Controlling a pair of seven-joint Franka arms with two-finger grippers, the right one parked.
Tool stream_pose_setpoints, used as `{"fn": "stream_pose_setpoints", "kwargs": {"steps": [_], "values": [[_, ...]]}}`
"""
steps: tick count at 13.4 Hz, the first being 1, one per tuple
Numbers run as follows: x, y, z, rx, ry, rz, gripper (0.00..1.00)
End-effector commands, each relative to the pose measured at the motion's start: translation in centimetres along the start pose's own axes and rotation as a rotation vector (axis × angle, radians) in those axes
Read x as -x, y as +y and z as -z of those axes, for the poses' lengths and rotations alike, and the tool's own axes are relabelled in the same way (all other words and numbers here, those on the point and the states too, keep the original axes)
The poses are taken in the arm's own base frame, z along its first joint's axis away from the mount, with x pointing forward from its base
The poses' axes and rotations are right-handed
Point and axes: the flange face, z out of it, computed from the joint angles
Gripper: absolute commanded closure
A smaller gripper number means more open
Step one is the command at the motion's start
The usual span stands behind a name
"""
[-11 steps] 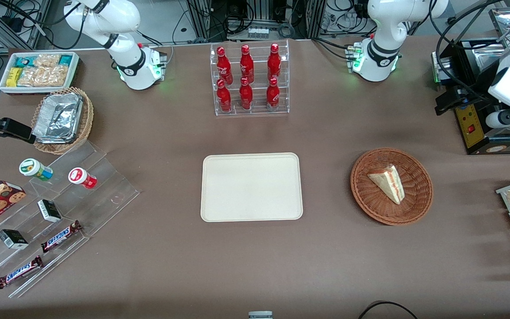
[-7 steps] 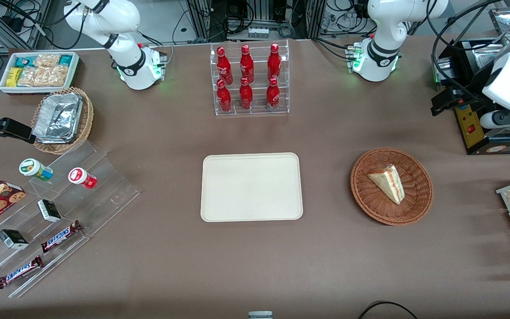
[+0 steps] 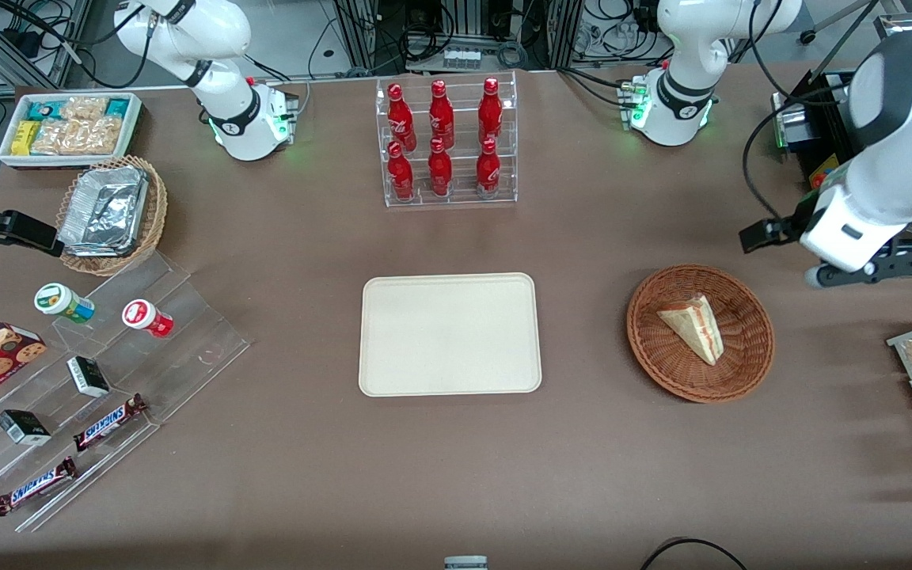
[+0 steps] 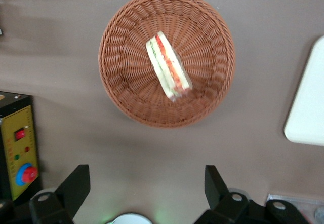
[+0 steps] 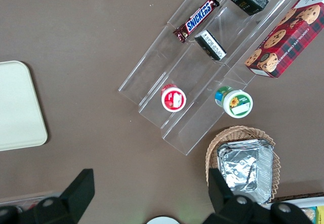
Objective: Place sandwich from basket to tray
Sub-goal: 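Move the open left gripper over the wrapped sandwich in the wicker basket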
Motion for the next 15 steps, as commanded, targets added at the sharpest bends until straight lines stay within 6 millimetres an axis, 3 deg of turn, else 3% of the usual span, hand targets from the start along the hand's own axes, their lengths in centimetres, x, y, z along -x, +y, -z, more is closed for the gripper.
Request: {"fn": "stream_pose_setpoints", "kwargs": {"steps": [1, 8, 15], "values": [[0.0, -0.1, -3.7, -0.005, 0.036, 0.111, 0.00], [-1.4, 1.9, -13.8, 0.024, 0.079, 0.342, 0.00], [-3.7, 3.5, -20.0, 0.043, 0.082, 0.349, 0.00]]}}
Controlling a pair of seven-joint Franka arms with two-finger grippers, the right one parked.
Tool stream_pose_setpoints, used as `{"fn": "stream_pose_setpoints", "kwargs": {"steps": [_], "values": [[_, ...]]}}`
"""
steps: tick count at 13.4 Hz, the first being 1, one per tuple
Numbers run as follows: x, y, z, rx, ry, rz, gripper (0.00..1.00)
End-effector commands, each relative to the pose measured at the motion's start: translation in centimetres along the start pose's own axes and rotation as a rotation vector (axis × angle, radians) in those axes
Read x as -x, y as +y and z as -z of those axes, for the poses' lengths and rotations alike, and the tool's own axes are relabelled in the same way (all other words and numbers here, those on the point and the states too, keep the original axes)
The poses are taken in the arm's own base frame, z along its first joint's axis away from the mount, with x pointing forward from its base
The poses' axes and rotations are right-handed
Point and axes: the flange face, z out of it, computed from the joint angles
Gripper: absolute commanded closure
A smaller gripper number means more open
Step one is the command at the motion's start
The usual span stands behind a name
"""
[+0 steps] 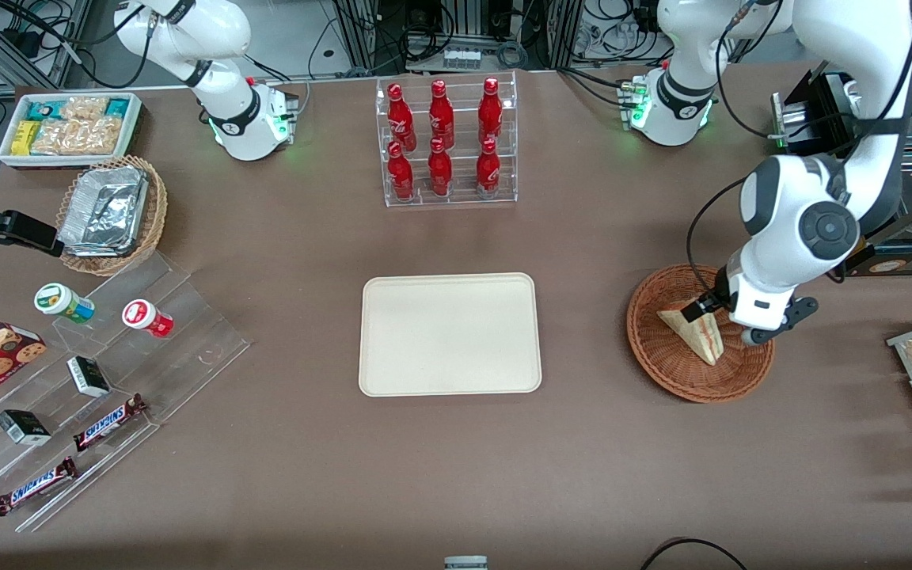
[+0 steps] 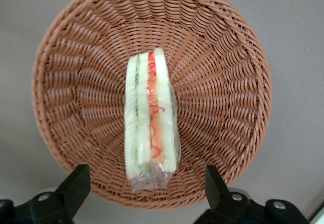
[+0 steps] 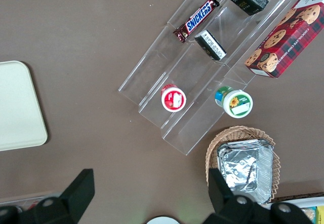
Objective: Place sandwich from basket to tray
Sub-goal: 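Move the open left gripper over the wrapped sandwich in the wicker basket, then lower the left gripper and close it on the wrapped sandwich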
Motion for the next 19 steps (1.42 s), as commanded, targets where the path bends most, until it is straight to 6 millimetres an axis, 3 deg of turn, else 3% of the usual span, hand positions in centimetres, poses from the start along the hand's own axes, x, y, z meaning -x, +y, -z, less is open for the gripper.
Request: {"fn": "stream_pose_setpoints", "kwargs": {"steps": [1, 5, 6, 7, 9, 10, 13, 15, 17, 19], "values": [[-0.3, 0.5, -1.7, -0.001, 0.012, 0.014, 0.00], [-0.6, 0.7, -5.0, 0.002, 0.006, 0.059, 0.00], [-0.5, 0.6, -5.8, 0.007, 0.010, 0.082, 0.05], [-0.3, 0.5, -6.4, 0.011, 0.013, 0.111, 0.20], [0.0, 0.2, -6.9, 0.004, 0.006, 0.141, 0.79], [0.2, 0.0, -7.0, -0.002, 0.002, 0.140, 1.00], [0.3, -0.3, -6.2, -0.013, -0.003, 0.129, 1.00], [0.4, -0.5, -4.3, -0.069, 0.005, 0.090, 1.00], [-0.1, -0.3, -1.4, -0.126, -0.003, 0.062, 1.00], [0.0, 1.9, 1.7, -0.145, -0.014, 0.036, 1.00]]}}
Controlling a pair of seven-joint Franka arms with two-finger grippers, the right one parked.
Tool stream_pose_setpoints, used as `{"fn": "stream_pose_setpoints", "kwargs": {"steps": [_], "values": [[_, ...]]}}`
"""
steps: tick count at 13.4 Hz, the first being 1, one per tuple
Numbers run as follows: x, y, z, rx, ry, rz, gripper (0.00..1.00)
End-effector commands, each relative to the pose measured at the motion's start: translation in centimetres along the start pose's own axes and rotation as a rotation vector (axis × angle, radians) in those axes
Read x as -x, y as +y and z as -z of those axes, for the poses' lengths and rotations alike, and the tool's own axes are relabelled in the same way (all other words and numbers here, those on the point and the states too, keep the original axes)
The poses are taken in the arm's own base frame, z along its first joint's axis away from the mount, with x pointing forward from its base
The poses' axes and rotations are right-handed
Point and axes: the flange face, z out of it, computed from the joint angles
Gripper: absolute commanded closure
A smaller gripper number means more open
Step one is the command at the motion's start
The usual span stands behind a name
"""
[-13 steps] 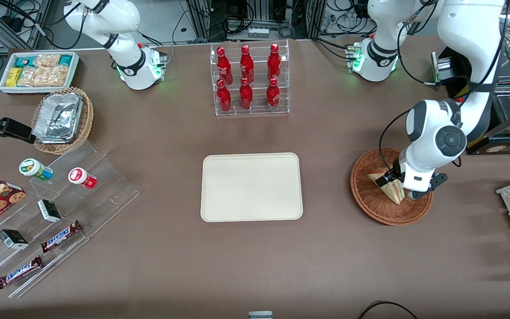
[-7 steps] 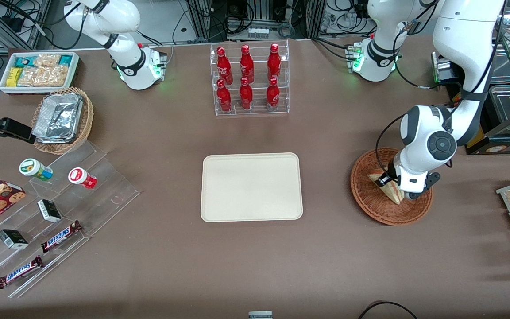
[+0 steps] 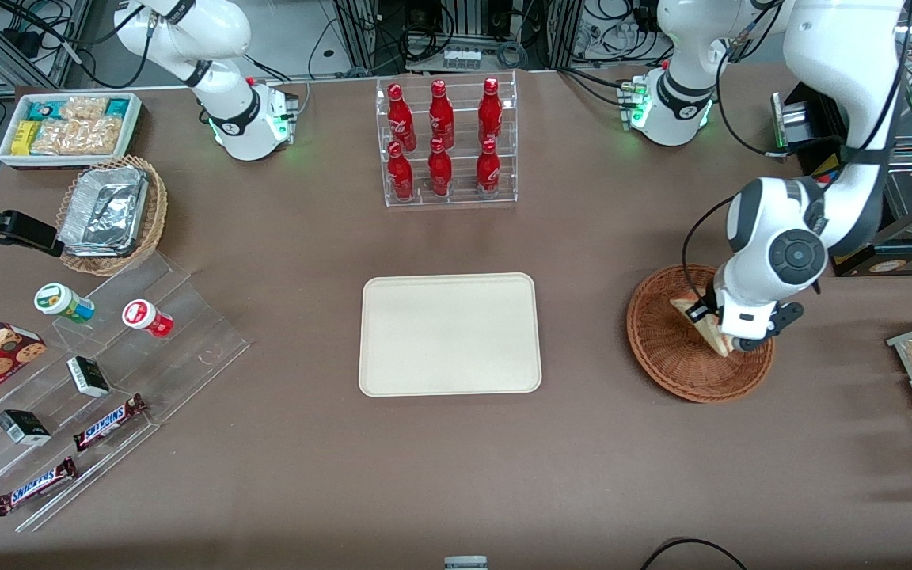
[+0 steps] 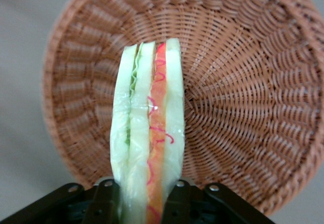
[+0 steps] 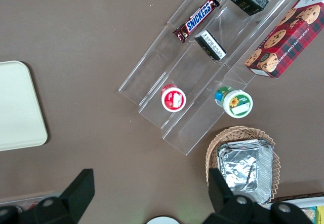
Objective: Place sandwich from basket to tray
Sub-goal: 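Lower the left gripper and close it on the wrapped sandwich, then lift the sandwich and carry it over the cream tray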
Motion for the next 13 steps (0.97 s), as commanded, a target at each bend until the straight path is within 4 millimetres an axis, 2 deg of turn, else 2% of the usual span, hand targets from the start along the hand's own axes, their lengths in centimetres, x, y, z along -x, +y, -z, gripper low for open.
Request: {"fn": "stream_pose_setpoints", "kwargs": {"steps": [1, 3, 5, 9, 11, 13], "values": [[1.3, 2.9, 5.2, -0.029, 0.018, -0.052, 1.00], [4.0, 7.0, 7.4, -0.014, 0.043, -0.132, 1.00], [7.5, 11.4, 8.3, 0.004, 0.062, -0.218, 1.00], [15.0, 21.1, 7.7, 0.032, 0.082, -0.376, 1.00], [17.1, 24.6, 6.8, 0.044, 0.087, -0.435, 1.00], [20.3, 28.5, 5.8, 0.076, 0.106, -0.509, 1.00]]}}
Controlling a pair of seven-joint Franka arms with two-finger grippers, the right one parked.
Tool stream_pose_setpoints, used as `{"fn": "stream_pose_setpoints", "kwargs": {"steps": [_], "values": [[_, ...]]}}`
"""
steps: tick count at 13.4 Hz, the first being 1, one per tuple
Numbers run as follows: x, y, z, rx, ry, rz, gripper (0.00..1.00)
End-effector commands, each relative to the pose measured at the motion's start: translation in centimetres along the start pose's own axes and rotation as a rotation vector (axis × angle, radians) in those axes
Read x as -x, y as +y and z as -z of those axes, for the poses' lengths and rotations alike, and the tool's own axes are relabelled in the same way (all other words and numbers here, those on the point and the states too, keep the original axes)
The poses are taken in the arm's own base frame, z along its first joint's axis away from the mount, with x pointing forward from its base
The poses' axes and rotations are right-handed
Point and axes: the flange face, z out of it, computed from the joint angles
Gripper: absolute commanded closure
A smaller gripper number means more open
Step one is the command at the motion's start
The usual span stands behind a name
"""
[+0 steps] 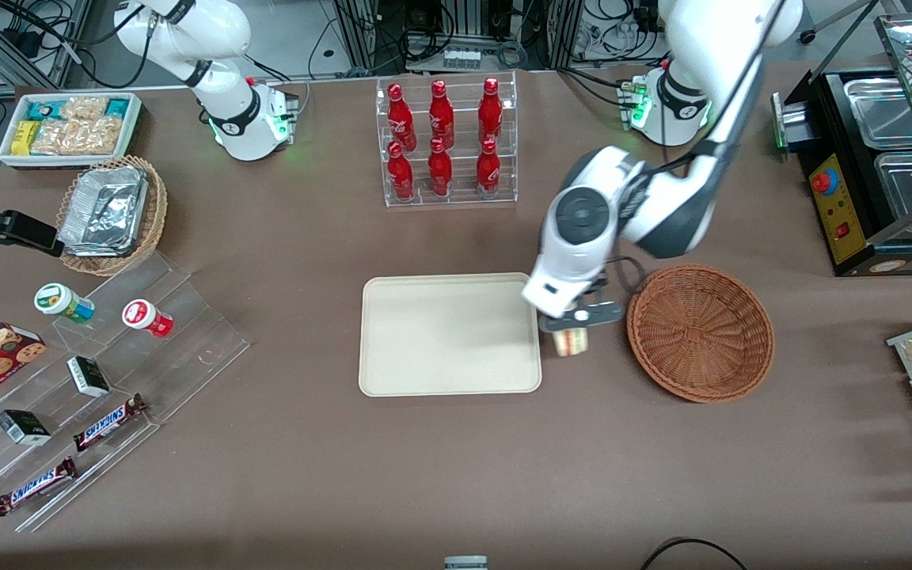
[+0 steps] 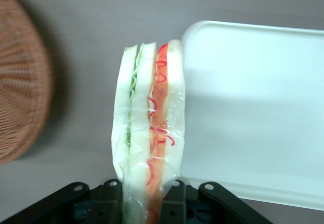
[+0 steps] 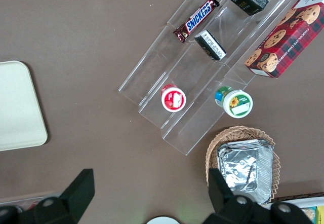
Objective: Place sandwich from basket to tray
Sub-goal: 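Lift the sandwich and carry it over the cream tray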
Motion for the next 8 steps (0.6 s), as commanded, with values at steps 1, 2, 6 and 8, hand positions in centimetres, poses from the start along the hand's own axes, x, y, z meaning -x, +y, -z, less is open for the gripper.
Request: {"fn": "stream_pose_setpoints", "kwargs": {"steps": [1, 2, 6, 8], "values": [[0.5, 6.1, -1.6, 0.026, 0.023, -0.081, 1.00], [0.7, 7.4, -2.7, 0.029, 0.021, -0.098, 1.00], [2.3, 11.5, -6.3, 0.051, 0.015, -0.163, 1.00], [2.1, 11.9, -7.2, 0.061, 0.021, -0.187, 1.00]]}}
